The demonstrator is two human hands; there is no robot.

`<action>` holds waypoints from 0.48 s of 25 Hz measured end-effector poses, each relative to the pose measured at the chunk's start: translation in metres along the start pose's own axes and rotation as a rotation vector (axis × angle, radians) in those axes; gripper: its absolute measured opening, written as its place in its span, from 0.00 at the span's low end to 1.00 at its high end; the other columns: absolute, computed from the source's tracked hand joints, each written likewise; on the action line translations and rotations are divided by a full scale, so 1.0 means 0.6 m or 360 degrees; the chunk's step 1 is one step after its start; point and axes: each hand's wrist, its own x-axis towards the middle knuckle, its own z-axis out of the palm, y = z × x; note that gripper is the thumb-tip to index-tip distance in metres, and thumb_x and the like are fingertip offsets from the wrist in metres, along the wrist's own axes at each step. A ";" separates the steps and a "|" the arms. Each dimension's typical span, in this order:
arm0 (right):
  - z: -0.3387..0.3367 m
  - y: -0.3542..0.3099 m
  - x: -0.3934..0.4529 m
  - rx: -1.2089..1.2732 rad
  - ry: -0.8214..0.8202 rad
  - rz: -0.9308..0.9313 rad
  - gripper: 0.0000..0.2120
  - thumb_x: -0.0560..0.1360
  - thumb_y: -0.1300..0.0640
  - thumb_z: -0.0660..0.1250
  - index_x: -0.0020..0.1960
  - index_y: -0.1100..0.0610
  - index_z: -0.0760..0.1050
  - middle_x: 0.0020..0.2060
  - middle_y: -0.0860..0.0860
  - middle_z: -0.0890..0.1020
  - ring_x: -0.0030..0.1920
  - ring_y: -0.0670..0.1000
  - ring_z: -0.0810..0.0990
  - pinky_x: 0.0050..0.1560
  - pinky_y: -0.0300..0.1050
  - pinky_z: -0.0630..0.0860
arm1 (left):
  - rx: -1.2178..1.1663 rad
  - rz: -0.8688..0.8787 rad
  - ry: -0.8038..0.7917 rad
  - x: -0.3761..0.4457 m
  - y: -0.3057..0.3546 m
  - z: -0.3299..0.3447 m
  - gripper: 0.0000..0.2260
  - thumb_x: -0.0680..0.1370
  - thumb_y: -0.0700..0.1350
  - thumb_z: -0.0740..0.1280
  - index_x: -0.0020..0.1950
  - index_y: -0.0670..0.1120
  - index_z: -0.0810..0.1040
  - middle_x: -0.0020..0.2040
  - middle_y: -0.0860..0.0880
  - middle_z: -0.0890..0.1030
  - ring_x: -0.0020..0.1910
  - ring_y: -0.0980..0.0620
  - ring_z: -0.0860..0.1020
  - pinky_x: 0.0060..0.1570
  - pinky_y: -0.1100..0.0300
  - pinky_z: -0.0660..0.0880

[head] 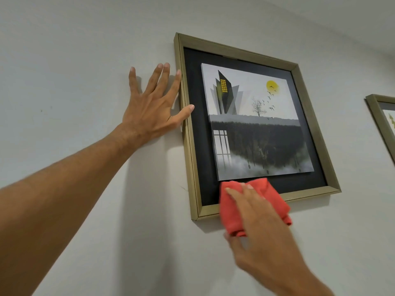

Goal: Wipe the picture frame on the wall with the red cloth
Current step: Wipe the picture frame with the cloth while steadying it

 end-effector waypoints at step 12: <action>-0.085 -0.057 -0.027 0.1993 0.0272 0.0088 0.13 0.78 0.49 0.65 0.62 0.44 0.80 0.56 0.50 0.85 0.57 0.45 0.84 0.57 0.41 0.82 | -0.1388 -0.0368 0.0217 -0.112 0.048 -0.062 0.26 0.83 0.54 0.54 0.79 0.45 0.66 0.81 0.43 0.66 0.82 0.49 0.61 0.83 0.51 0.57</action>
